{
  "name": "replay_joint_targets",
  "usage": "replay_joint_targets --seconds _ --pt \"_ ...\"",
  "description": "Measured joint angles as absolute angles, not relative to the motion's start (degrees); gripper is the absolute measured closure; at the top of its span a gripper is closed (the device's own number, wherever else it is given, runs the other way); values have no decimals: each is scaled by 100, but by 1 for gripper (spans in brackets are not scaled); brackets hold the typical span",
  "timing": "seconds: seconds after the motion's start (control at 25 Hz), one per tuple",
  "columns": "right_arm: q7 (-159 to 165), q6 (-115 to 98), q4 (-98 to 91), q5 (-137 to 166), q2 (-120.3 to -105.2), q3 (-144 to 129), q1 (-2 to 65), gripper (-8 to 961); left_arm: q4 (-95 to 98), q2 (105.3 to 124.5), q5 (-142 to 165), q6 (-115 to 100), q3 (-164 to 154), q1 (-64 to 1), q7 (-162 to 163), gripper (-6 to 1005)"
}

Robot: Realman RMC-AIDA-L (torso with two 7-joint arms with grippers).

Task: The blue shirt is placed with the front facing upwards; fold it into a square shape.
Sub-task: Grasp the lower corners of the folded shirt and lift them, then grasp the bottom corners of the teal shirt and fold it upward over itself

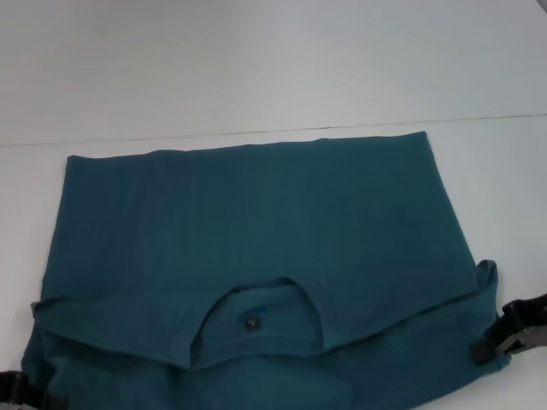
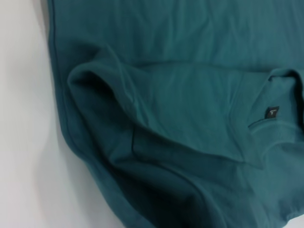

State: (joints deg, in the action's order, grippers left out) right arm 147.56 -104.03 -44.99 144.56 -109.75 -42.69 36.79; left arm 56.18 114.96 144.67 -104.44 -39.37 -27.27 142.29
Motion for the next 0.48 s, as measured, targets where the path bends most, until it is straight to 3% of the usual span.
replay_joint_targets --seconds 0.48 --pt "14283 -10862 -4464 14435 -10856 -3633 3658 863 5576 11318 14424 -11139 -3184 -2953 13984 962"
